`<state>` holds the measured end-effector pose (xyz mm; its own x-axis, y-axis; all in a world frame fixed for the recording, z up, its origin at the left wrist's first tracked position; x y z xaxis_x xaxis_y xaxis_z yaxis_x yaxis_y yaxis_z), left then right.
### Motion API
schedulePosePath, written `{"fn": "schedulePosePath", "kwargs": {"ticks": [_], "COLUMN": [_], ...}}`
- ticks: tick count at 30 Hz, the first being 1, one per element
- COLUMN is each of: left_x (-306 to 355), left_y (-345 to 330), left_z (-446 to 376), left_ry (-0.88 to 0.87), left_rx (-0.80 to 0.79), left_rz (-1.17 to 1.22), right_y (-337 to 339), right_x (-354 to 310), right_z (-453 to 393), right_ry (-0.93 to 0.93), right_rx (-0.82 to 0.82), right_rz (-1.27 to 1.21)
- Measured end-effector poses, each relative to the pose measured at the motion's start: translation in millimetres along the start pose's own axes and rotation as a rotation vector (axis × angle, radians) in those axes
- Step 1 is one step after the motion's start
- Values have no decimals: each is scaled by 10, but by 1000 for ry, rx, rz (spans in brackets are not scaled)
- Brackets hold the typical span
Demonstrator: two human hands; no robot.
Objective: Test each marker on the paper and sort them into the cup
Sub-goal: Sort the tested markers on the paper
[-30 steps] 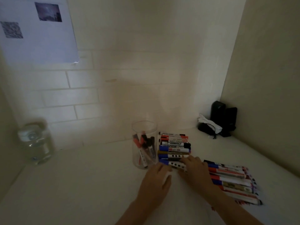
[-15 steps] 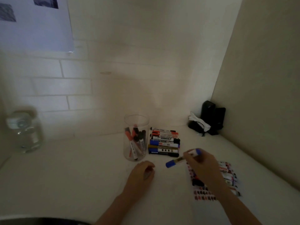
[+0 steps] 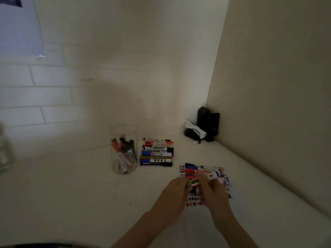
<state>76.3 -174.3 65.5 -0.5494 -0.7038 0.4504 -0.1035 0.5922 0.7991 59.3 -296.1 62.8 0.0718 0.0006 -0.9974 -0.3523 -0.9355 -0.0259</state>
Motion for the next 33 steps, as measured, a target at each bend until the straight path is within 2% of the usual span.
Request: {"fn": "schedulePosePath", "kwargs": {"ticks": [7, 12, 18, 21, 23, 25, 27, 30, 33], "left_x": [215, 269, 254, 230, 84, -92, -191, -318, -387], "left_y": [43, -19, -172, -163, -154, -153, -233, -403, -499], "left_z": [51, 61, -27, -17, -1, -15, -35, -22, 21], "left_ry": [-130, -113, -115, -137, -90, -70, -84, -46, -28], "left_rx": [-59, -142, -196, -232, -256, -223, -236, -295, -315], "left_rz": [62, 236, 253, 248, 151, -83, -267, -328, -399], "right_y": [-56, 2, 132, 293, 565, 776, 832, 777, 776], "right_x": [19, 4, -26, 37, 84, 132, 212, 304, 301], "right_z": [103, 120, 65, 16, -57, -120, -156, -215, -290], "right_ry": [-49, -14, 47, -5, -49, -71, -114, -124, -54], "right_rx": [-189, -260, -284, -260, -120, -37, -41, -90, -67], "right_rz": [-45, -41, -55, -114, -193, -199, -143, -56, 16]}}
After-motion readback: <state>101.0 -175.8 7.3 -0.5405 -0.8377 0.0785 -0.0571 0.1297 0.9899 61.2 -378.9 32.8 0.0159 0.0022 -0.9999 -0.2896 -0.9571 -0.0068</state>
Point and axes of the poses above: each hand's wrist, its own z-axis away from the middle knuckle, its own y-axis out of the back of the hand, x = y × z, the point moved 10 cm from there along -z, towards the middle knuckle, and after that the axes turned 8 degrees about -z, right-handed, at the moved point
